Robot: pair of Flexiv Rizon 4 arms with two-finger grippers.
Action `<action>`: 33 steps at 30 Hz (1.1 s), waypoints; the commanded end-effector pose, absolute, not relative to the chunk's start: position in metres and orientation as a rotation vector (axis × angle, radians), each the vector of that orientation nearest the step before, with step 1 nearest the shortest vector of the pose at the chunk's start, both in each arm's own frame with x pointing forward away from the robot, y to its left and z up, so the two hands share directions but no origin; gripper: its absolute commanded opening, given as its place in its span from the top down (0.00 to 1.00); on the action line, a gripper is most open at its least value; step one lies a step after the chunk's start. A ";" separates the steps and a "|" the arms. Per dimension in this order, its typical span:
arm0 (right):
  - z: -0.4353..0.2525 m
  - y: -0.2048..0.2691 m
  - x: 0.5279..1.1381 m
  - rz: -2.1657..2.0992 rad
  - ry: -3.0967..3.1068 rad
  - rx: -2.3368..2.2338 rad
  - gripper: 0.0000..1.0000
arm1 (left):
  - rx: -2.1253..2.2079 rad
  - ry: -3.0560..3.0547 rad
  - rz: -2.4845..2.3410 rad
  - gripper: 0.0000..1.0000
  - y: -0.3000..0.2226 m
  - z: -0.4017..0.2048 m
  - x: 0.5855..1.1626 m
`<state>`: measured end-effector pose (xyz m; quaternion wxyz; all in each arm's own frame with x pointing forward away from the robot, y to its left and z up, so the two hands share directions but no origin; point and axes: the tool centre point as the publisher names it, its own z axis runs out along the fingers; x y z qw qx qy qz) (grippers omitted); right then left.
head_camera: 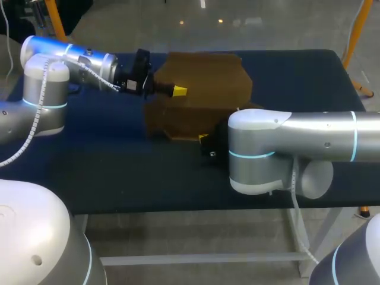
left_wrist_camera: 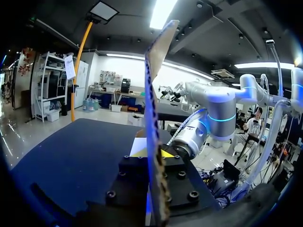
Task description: Assemble the packaging by folding the flat box into shape, placing the metal phone stand inside, and closing the box properly
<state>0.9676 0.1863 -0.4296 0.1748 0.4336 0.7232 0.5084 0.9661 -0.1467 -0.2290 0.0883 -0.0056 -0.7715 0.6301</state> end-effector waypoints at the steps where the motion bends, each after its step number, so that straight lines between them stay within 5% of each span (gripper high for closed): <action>1: -0.434 0.189 0.969 1.438 2.045 1.230 1.00 | -0.019 -2.294 1.877 1.00 -0.146 -0.231 0.966; 33: -0.384 0.170 0.911 1.605 2.121 1.131 1.00 | -0.019 -2.294 1.877 1.00 -0.146 -0.231 0.966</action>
